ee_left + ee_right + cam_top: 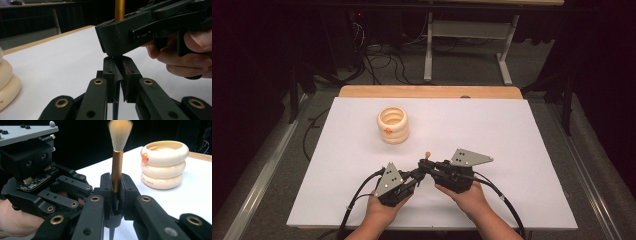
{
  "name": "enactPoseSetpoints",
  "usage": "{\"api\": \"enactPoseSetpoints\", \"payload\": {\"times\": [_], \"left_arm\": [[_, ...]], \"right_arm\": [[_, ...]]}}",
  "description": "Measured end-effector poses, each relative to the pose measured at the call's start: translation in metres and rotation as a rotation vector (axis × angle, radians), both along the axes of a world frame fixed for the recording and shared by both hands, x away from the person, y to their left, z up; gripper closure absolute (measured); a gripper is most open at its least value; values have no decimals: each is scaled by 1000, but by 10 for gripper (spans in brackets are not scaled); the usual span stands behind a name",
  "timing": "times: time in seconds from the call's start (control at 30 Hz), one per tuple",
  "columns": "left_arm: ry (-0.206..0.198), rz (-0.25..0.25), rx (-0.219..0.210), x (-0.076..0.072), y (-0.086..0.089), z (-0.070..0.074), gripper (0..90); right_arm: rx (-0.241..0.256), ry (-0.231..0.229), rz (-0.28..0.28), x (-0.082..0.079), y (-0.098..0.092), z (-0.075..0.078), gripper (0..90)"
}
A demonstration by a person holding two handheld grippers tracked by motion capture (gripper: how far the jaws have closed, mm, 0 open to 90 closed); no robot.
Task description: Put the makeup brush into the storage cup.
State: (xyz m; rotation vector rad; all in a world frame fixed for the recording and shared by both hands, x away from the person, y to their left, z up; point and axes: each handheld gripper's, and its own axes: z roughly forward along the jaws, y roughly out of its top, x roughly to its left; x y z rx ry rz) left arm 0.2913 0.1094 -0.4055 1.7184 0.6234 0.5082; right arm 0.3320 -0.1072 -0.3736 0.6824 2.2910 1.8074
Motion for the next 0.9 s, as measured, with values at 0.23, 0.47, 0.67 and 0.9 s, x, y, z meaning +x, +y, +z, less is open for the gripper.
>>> {"api": "enactPoseSetpoints", "payload": {"times": [0.23,0.47,0.67,0.9], "left_arm": [[8,20,-16,3,6,0,832],[6,21,-17,3,7,0,831],[5,29,-17,4,9,0,831],[3,45,-25,5,14,1,831]], "right_arm": [[8,1,0,0,-1,1,744],[15,0,-6,1,-3,2,720],[13,-5,-10,2,-5,2,705],[15,-7,-11,2,-9,3,662]]}}
